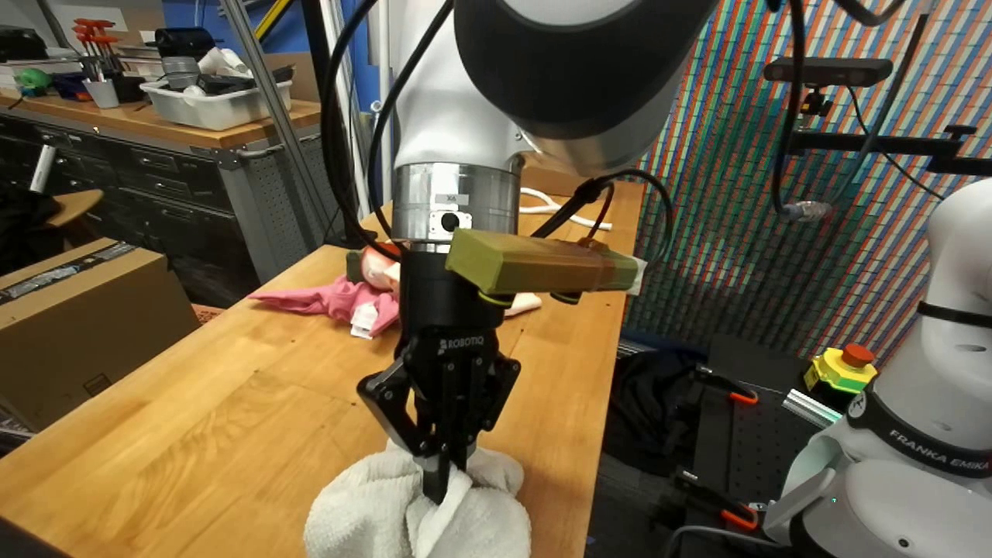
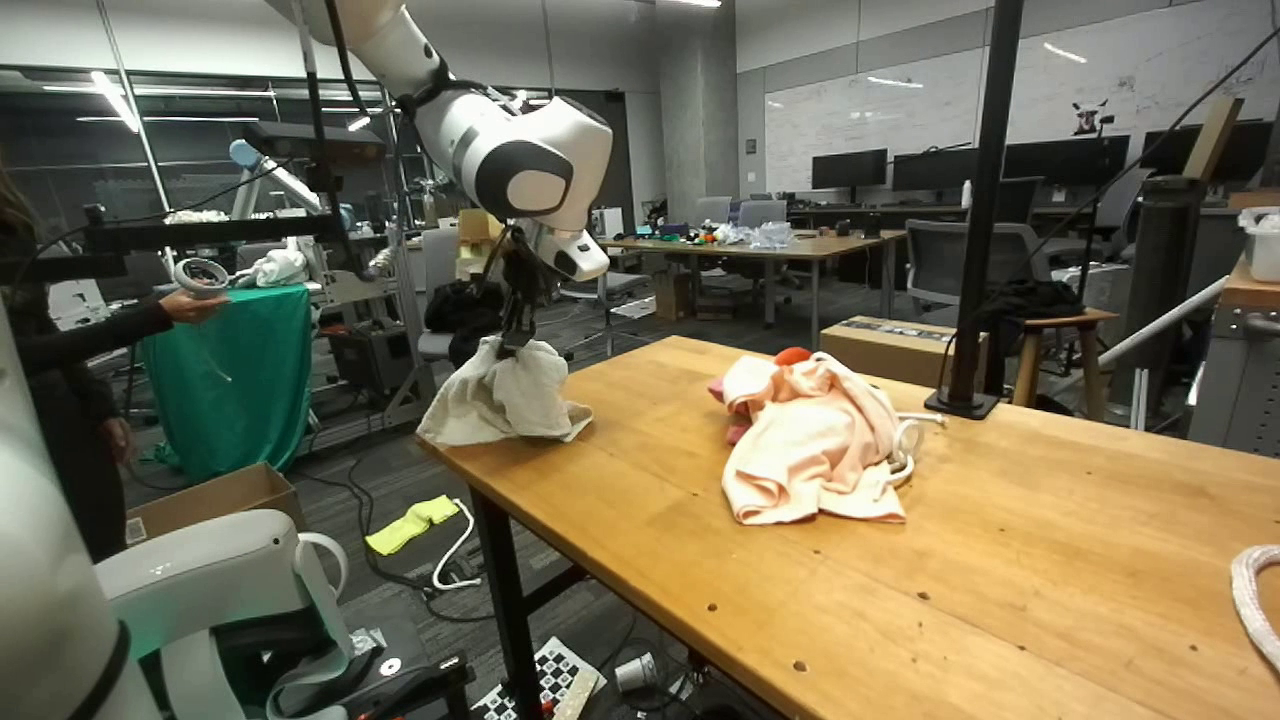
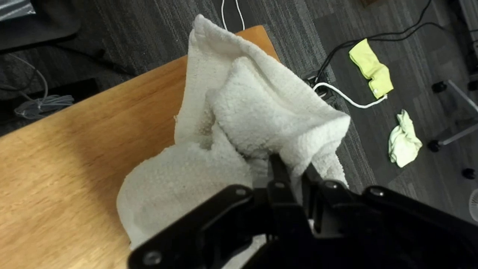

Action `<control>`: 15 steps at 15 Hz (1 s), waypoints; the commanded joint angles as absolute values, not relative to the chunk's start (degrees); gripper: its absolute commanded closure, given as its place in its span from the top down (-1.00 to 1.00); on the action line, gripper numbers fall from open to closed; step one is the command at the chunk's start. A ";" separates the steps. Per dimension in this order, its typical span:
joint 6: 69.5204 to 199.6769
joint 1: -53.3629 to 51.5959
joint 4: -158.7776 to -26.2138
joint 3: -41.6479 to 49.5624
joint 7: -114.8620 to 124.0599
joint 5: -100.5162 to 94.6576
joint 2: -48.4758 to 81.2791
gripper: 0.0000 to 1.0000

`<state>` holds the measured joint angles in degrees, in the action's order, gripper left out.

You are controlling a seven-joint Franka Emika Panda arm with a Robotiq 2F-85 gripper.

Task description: Separate the items on the table

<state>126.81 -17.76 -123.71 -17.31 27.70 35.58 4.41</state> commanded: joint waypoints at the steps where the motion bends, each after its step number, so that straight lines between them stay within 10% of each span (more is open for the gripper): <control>1: 128.36 -18.39 -123.37 -17.56 30.08 35.64 4.56 -0.13; 8: 129.22 -18.54 -122.19 -17.11 32.19 28.96 4.42 0.94; 15: 128.48 -18.23 -118.38 -15.68 35.06 5.52 4.69 1.00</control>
<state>129.60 -17.97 -121.01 -16.37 33.60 12.43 4.53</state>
